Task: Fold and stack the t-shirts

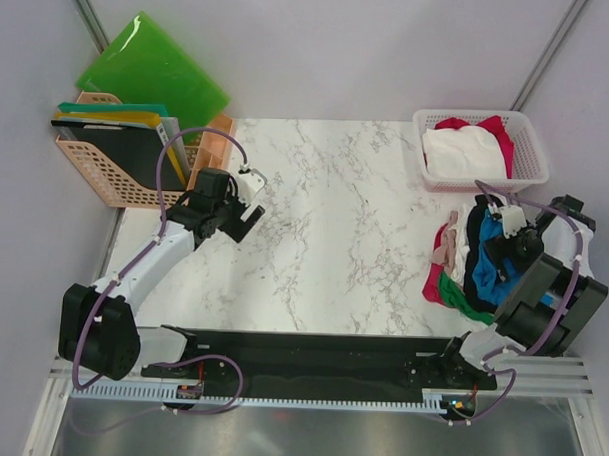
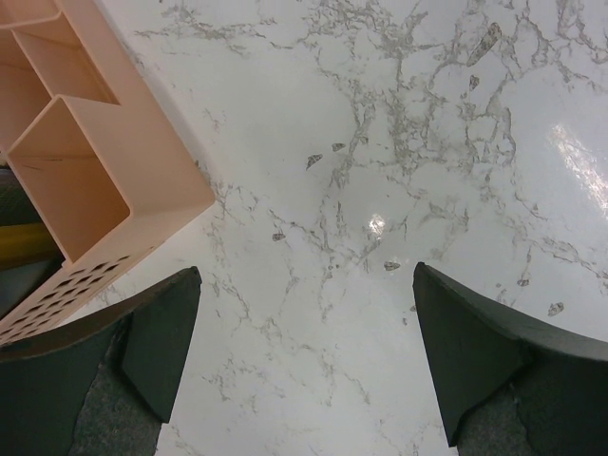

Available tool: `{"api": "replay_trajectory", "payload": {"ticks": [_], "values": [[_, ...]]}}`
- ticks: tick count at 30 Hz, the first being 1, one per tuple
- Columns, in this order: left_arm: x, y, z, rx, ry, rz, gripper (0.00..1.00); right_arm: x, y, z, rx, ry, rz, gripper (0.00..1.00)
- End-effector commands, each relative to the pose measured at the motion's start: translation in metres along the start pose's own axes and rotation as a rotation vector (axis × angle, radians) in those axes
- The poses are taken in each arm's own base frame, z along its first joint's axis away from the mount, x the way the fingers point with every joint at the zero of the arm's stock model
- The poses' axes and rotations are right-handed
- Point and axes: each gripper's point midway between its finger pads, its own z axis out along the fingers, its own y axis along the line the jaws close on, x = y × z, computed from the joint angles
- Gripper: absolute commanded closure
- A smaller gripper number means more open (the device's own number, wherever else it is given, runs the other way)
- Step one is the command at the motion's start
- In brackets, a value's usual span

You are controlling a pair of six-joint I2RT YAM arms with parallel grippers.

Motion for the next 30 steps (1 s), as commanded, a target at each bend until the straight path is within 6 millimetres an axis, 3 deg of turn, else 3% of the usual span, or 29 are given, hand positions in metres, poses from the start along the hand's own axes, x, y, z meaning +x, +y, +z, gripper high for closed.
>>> {"api": "replay_trajectory", "payload": {"ticks": [1, 7, 12, 14, 21, 27, 30], "values": [[-0.017, 0.006, -0.001, -0.018, -0.065, -0.019, 0.00, 0.032, -0.028, 0.005, 0.028, 0.149, -0.001, 0.02], [-0.016, 0.004, 0.003, -0.008, -0.058, -0.025, 0.00, -0.003, -0.078, 0.022, 0.085, 0.087, 0.070, 0.02], [-0.017, 0.008, 0.000, -0.025, -0.061, -0.016, 0.00, -0.034, -0.105, 0.017, 0.135, 0.023, 0.089, 0.02], [-0.017, 0.009, 0.000, -0.028, -0.060, -0.011, 0.00, -0.048, -0.104, 0.015, 0.115, -0.019, 0.090, 0.02], [-0.016, 0.009, 0.005, -0.021, -0.043, -0.017, 0.00, -0.097, -0.060, 0.021, 0.046, -0.073, -0.008, 0.02], [-0.014, 0.010, 0.004, -0.029, -0.039, -0.014, 0.00, -0.130, -0.028, 0.034, -0.002, -0.079, -0.103, 0.02], [-0.011, 0.009, 0.004, -0.033, -0.034, -0.015, 0.00, -0.142, -0.023, 0.034, -0.002, -0.087, -0.121, 0.02]]}}
